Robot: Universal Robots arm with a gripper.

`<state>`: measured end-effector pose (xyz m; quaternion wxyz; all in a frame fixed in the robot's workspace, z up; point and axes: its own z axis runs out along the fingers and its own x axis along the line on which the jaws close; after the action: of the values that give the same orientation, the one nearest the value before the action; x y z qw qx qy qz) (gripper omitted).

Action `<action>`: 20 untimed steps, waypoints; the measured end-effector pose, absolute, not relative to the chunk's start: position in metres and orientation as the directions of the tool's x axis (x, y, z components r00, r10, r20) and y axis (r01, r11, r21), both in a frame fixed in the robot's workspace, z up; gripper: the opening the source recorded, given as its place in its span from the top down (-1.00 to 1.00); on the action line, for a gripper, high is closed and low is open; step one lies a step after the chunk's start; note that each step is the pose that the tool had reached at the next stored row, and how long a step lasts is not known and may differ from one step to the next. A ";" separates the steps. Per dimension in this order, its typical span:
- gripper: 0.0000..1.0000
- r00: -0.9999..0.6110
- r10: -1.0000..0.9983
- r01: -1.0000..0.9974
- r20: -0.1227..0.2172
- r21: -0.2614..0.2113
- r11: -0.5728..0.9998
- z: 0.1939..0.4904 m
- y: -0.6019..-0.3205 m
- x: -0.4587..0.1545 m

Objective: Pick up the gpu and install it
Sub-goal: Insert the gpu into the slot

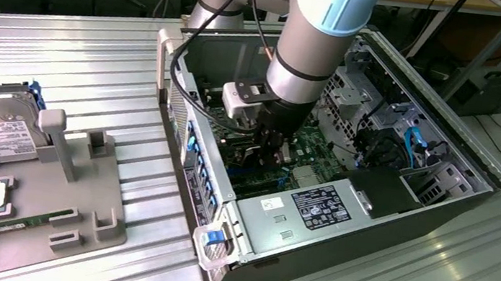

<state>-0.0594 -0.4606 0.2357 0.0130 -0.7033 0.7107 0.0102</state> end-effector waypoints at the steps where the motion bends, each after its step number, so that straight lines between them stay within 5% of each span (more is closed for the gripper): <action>1: 0.45 -0.010 -0.999 -1.000 -0.033 -0.004 0.010 0.234 -0.461 -0.059; 16: 0.45 -0.010 -0.999 -1.000 -0.042 -0.012 0.011 0.223 -0.460 -0.060; 20: 0.30 -0.010 -0.999 -1.000 -0.037 -0.018 0.011 0.234 -0.460 -0.060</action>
<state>-0.0602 -0.4601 0.2338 0.0195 -0.7033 0.7106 0.0065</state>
